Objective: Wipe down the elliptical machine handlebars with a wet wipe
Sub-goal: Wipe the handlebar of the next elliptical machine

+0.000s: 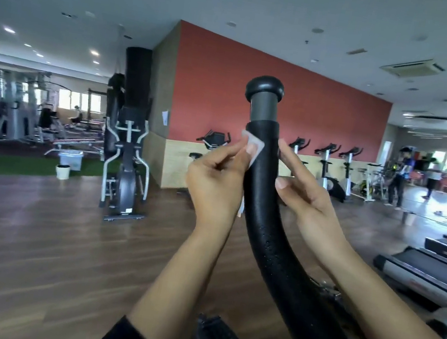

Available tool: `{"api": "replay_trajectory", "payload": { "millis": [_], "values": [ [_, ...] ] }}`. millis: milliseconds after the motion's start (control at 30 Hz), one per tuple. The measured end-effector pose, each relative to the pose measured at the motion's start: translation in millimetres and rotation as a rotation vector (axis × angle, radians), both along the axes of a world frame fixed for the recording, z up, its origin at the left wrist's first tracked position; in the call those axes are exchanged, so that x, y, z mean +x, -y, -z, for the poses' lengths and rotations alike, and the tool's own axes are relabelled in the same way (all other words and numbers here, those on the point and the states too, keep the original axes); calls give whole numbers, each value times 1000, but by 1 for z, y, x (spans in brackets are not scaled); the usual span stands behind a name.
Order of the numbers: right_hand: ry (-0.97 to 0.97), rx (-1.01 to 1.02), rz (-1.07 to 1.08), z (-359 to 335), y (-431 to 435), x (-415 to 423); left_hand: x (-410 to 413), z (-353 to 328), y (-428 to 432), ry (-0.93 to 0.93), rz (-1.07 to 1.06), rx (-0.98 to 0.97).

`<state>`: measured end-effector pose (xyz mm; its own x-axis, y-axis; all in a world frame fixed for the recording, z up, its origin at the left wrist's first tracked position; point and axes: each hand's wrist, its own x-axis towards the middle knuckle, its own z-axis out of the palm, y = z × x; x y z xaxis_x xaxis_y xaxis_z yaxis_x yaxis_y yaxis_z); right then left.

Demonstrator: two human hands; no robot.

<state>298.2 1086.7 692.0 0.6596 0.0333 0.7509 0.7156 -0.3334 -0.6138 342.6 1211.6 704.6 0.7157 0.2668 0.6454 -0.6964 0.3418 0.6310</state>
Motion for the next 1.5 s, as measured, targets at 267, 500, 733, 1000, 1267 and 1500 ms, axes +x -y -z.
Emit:
{"api": "replay_trajectory", "payload": {
  "millis": [267, 500, 733, 1000, 1267, 1500],
  "values": [
    [-29, -25, 50, -2, -2, -8, -5, 22, -1, 4, 65, 4],
    [-57, -3, 31, 3, -4, -18, -1, 10, 1, -11, 107, -41],
    [-150, 17, -9, 10, 10, -18, -33, 68, -1, -82, 131, -43],
    [-217, -13, -32, 23, 16, -29, -48, 73, 0, -22, -5, 7],
    [-260, 12, -37, 29, 13, -42, -46, 67, 0, 1, -136, 71],
    [-279, 75, -58, 31, 13, -40, -58, 67, -4, -34, -113, 98]
  ]
}}
